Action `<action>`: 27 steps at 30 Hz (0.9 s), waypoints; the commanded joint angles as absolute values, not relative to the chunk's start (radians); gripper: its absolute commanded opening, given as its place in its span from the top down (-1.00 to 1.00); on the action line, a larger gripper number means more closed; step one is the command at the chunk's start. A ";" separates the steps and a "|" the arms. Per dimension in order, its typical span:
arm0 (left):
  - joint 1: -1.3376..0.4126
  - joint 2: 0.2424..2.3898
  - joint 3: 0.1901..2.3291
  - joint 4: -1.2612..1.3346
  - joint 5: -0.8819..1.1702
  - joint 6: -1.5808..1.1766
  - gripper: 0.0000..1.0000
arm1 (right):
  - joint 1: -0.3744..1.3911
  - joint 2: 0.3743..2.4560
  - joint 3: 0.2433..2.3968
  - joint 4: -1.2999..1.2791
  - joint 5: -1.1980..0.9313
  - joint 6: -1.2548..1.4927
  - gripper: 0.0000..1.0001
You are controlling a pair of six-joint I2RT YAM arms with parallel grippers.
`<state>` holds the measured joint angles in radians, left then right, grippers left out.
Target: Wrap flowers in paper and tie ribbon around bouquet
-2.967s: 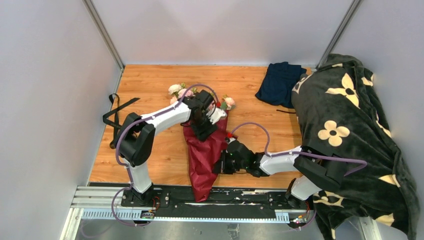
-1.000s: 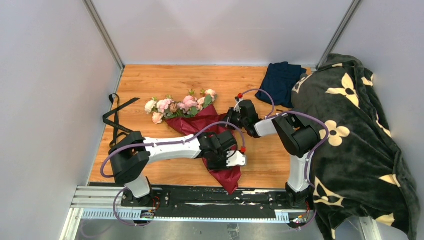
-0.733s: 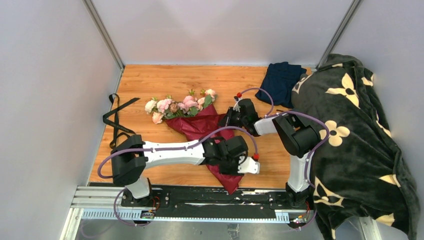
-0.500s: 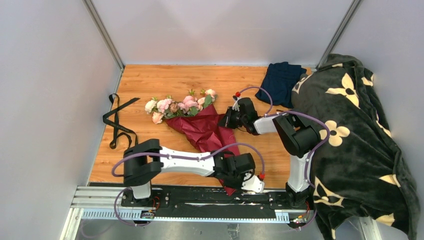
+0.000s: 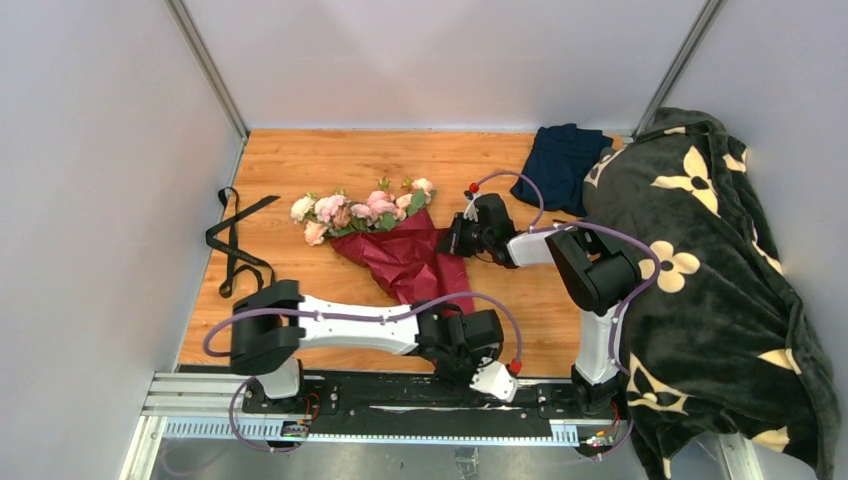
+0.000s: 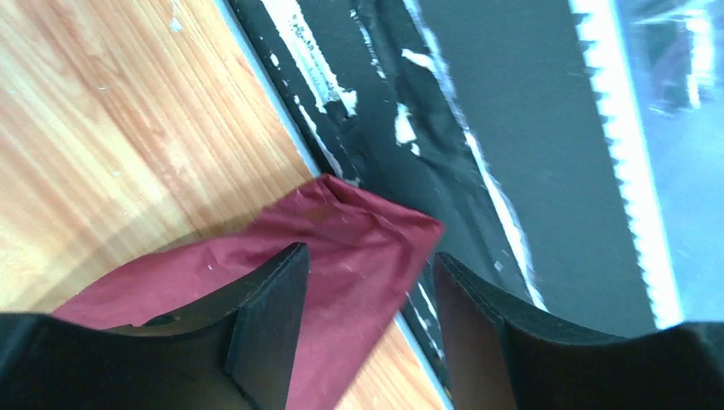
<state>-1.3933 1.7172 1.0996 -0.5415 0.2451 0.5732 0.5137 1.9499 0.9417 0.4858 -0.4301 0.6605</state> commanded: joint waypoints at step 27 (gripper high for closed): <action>-0.252 1.825 1.265 -0.450 0.086 0.568 0.08 | 0.624 1.875 0.866 0.298 -0.273 0.634 1.00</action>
